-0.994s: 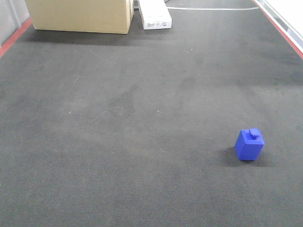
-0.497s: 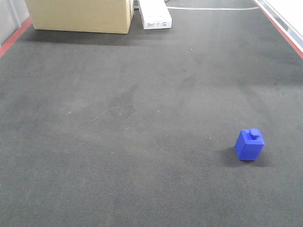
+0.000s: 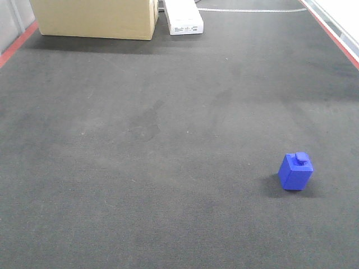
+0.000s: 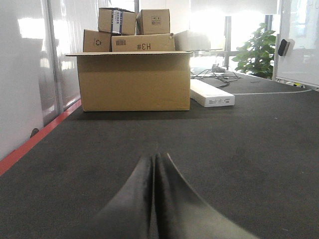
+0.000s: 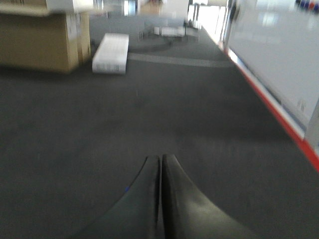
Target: Pour parts from conveyor to right shelf
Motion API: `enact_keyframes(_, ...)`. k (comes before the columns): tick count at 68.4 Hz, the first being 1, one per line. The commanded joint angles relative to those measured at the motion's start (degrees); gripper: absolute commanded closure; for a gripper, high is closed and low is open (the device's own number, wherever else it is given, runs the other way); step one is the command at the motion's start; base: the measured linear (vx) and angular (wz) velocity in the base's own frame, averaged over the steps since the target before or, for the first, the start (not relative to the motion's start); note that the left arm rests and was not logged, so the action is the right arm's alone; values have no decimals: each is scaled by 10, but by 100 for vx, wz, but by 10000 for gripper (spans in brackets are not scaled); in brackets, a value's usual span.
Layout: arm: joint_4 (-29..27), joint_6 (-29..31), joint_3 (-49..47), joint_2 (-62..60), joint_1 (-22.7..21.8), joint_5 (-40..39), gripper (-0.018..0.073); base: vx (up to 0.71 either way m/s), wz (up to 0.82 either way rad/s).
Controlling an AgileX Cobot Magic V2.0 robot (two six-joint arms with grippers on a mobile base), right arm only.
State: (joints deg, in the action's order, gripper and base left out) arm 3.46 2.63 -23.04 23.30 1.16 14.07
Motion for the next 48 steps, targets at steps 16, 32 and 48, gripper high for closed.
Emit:
enact_keyframes(16,-8,4,-36,104,-2,46,568,0,0)
enact_keyframes(32,-35,-11,-36,130,-2,34,567,0,0)
enact_keyframes(48,-42,-11,-41,162,-2,47,491,0,0)
